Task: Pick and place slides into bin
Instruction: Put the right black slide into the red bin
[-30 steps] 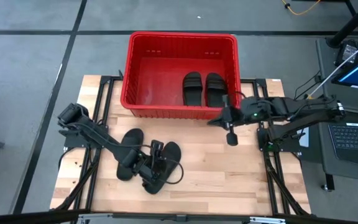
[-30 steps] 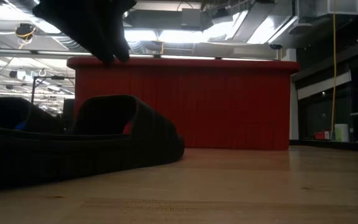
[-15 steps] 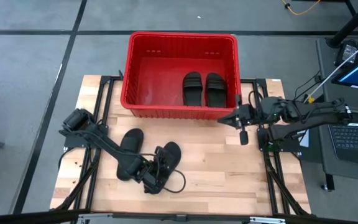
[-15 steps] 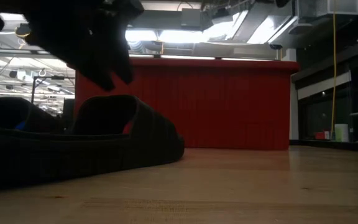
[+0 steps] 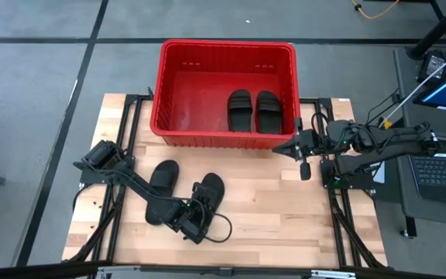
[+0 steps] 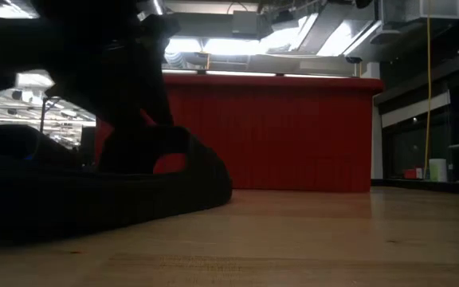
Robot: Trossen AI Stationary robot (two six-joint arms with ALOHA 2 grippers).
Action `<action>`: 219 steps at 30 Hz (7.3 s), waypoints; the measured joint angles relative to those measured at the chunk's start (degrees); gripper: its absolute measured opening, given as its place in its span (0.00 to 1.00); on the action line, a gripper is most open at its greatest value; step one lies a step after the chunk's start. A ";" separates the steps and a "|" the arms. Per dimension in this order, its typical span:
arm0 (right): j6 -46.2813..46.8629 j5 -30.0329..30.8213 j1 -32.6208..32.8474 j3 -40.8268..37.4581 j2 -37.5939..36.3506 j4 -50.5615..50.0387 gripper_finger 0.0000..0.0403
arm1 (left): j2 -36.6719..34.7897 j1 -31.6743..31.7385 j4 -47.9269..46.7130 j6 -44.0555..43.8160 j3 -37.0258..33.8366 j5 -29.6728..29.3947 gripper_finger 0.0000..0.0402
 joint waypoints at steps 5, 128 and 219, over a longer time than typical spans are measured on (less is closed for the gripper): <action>1.28 0.00 0.02 0.00 0.00 -0.01 0.01 | -0.10 0.44 -1.17 -0.59 0.00 0.58 0.36; -16.46 -21.77 -33.44 0.02 3.07 12.14 0.01 | -1.71 62.70 -9.66 57.97 49.81 3.07 0.01; -12.03 -23.06 -39.43 0.02 7.93 18.13 0.01 | -2.37 64.41 35.60 50.56 -2.34 1.37 0.01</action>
